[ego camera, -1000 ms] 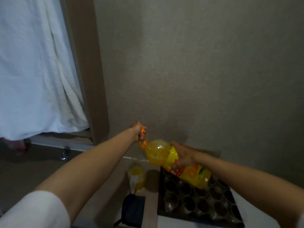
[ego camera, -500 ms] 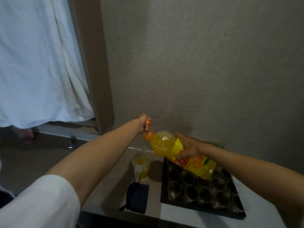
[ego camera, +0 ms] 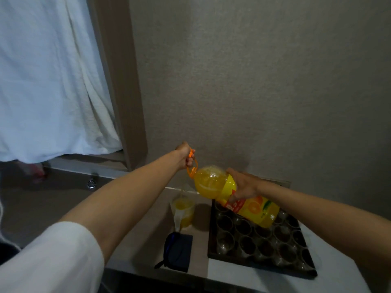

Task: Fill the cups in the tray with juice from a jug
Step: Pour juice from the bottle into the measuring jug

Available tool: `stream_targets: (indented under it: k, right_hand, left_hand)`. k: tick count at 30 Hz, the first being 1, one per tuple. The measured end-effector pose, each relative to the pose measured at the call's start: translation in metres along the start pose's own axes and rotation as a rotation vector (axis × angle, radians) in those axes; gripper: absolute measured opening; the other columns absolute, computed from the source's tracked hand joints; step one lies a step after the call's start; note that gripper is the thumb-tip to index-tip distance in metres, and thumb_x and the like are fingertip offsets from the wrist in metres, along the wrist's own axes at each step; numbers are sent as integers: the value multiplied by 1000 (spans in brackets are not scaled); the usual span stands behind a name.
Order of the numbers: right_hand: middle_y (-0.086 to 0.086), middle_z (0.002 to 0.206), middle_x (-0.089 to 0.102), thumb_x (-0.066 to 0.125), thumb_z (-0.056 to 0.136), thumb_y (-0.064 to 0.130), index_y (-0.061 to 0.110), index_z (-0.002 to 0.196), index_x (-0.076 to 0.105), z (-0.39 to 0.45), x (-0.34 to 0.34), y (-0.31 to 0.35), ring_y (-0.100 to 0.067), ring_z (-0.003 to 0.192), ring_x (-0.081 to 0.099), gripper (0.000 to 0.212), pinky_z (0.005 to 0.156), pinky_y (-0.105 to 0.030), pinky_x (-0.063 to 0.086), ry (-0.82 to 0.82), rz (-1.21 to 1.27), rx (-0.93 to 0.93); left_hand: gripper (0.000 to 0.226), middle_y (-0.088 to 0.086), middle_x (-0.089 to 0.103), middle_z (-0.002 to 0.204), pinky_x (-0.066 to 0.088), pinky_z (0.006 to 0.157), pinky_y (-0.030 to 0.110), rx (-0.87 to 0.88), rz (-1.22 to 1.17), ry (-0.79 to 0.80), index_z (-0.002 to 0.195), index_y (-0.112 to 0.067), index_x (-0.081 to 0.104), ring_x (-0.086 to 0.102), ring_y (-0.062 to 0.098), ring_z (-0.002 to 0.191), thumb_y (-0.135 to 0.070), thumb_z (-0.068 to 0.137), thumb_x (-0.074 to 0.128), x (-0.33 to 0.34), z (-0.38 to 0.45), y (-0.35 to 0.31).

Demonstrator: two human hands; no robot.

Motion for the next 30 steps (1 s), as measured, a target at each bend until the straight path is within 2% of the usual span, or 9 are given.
stream_targets:
  k: [17, 22, 30]
  right_hand:
    - [1, 126, 61, 88, 58, 57, 36, 140, 31, 3, -1, -1, -26, 108, 63, 102, 92, -47, 56, 18, 60, -12]
    - [1, 125, 61, 73, 40, 74, 37, 137, 32, 3, -3, -4, -25, 107, 63, 111, 92, -45, 55, 9, 43, -13]
    - [2, 124, 62, 85, 52, 62, 35, 138, 32, 1, -5, 0, -25, 105, 63, 104, 89, -42, 56, -5, 39, -14]
  left_hand:
    - [36, 4, 36, 60, 17, 34, 11, 30, 35, 3, 75, -12, 45, 24, 8, 26, -15, 102, 21, 1, -1, -8]
    - [36, 4, 36, 60, 17, 34, 12, 33, 37, 3, 75, -12, 45, 24, 8, 26, -14, 102, 21, 2, -1, -8]
    - [35, 4, 36, 60, 17, 35, 11, 37, 43, 0, 74, -12, 45, 23, 8, 27, -13, 101, 22, 2, -4, -9]
Point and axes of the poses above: each hand's wrist, its own z-axis towards the middle knuckle, its own x-axis out of the palm, y = z × x, the point moved 8 cm from there along z, towards the middle knuckle
